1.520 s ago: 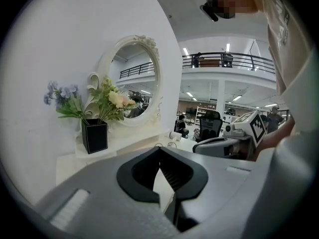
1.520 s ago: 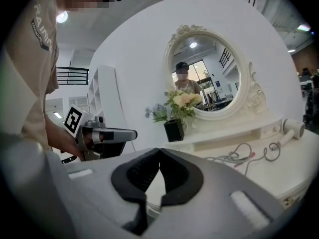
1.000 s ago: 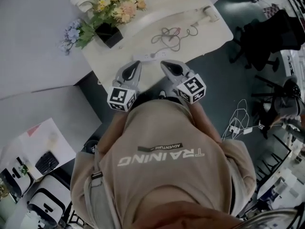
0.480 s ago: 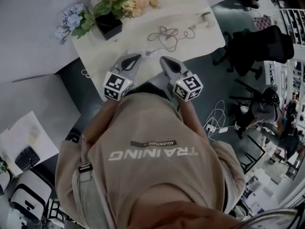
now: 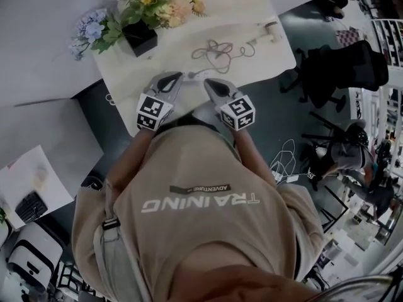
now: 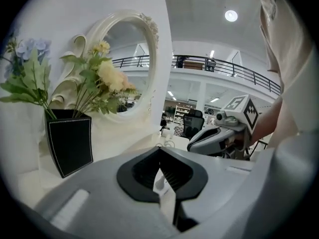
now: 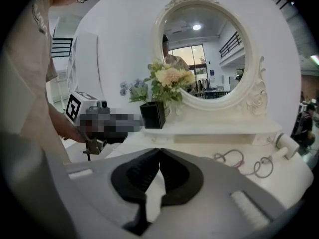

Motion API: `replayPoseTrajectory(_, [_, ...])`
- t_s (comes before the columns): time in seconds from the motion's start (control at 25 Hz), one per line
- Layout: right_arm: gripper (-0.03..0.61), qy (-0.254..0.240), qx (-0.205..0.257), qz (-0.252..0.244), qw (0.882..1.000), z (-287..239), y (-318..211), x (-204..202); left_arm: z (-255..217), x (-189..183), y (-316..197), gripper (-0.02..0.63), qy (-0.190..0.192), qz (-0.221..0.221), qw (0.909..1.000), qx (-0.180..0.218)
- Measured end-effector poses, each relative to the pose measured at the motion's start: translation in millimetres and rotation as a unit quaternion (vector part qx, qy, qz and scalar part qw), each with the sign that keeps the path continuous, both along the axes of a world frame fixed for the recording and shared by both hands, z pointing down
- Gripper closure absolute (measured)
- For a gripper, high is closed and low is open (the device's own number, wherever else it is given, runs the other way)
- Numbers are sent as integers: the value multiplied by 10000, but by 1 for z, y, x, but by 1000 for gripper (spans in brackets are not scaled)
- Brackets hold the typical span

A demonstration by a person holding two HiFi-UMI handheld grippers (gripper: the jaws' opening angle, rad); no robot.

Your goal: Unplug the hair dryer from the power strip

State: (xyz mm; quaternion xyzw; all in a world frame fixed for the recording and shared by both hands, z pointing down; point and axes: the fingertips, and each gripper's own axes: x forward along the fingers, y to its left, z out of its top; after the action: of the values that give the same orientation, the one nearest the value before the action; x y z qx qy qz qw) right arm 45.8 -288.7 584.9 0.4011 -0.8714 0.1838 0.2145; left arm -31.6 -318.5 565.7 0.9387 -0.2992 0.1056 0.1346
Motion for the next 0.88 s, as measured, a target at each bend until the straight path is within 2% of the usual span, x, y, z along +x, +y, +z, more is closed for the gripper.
replayPoseTrajectory(0.16, [574,44,-341,19,9994,46,-6,7,40,10,-10,607,-392,137,9991,-81])
replayPoseTrajectory(0.36, [574,314,-538,-89,9980,80,-13,11,89,18,-16,607,-778,140,9960,-417])
replayPoseTrajectory(0.52, [574,478,-685,-299,9961,96,-14,8,122,21,-17,607,-1095,248,9918,-603])
replayPoseTrajectory(0.72, [574,522,-803,-562,9938,106,-15,0,154,25,-10,607,-1458,358,9834,-1024])
replayPoseTrajectory(0.88, [574,430,-776,-586,9943,100,-20,-3,158,27,-16,607,-1541,369,9828,-944])
